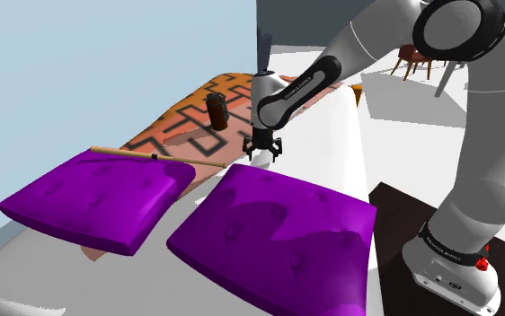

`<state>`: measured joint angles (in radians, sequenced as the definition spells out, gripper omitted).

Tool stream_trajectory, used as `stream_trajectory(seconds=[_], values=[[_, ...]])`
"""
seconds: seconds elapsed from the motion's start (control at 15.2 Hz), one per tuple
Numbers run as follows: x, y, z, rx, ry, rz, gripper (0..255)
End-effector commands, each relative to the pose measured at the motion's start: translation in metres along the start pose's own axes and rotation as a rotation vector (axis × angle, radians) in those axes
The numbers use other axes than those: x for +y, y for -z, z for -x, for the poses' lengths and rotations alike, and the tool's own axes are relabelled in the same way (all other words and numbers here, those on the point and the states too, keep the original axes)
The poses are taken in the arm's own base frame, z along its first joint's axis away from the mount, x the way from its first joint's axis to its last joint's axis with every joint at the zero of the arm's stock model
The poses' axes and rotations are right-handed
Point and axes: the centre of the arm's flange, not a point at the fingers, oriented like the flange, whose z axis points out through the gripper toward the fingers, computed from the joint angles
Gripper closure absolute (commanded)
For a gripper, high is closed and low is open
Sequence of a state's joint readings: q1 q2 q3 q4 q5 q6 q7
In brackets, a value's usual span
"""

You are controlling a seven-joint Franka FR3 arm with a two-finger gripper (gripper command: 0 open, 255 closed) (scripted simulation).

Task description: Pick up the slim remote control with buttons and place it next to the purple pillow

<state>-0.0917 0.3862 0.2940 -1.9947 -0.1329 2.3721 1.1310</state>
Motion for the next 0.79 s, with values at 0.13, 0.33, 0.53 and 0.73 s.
stream_trajectory(seconds=[0.13, 0.33, 0.53, 0.73], values=[[0.0015, -0.0141, -0.0006, 0.000, -0.001, 0.000, 0], [0.0015, -0.0141, -0.0007, 0.000, -0.001, 0.000, 0], [0.0015, -0.0140, -0.0006, 0.000, -0.001, 0.000, 0], [0.0015, -0.0140, -0.0006, 0.000, -0.001, 0.000, 255]])
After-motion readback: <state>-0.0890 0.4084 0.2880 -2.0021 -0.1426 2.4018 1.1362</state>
